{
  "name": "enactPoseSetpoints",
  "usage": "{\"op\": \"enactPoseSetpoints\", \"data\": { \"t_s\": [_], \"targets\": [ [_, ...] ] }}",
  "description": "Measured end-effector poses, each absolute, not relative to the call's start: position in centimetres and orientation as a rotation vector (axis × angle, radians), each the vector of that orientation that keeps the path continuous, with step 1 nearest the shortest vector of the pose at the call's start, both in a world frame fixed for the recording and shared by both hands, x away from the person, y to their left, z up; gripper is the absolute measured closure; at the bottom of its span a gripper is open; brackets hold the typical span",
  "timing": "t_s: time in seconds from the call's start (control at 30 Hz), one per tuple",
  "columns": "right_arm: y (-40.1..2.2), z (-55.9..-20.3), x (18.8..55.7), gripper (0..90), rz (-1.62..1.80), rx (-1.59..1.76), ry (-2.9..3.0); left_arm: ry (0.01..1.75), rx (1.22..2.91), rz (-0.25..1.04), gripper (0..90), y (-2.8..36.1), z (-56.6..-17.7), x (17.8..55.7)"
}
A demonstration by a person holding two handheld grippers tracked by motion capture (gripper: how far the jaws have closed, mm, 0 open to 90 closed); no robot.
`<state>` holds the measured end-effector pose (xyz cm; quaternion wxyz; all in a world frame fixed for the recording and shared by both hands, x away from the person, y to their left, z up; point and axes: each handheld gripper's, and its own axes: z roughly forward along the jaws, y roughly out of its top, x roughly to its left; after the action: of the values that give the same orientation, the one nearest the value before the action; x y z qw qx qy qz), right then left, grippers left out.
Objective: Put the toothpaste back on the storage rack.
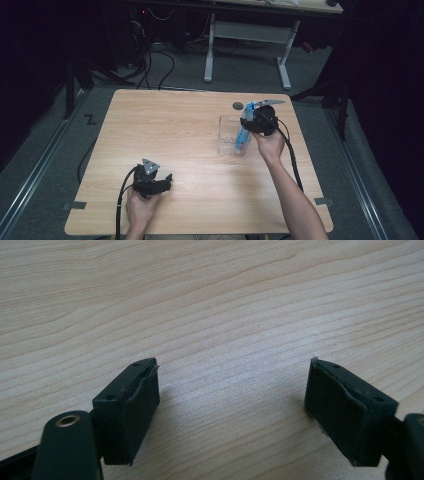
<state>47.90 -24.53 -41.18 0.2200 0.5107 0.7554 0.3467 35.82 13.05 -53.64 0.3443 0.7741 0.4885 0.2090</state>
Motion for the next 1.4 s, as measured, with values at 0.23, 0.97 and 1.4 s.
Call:
{"op": "enactPoseSetpoints", "data": {
  "t_s": [0.23,0.97,1.4],
  "targets": [
    [-25.0,-40.3,47.3,48.3,0.985,1.404,2.045,1.269,2.01,0.543,22.2,13.0,-53.6,35.8],
    [-25.8,-38.0,45.1,48.4,1.029,1.334,2.013,1.271,2.009,0.542,22.3,13.0,-53.6,35.8],
    [-27.0,-36.7,43.7,48.4,1.048,1.312,2.007,1.271,2.009,0.542,22.3,13.0,-53.6,35.8]
  ]
}}
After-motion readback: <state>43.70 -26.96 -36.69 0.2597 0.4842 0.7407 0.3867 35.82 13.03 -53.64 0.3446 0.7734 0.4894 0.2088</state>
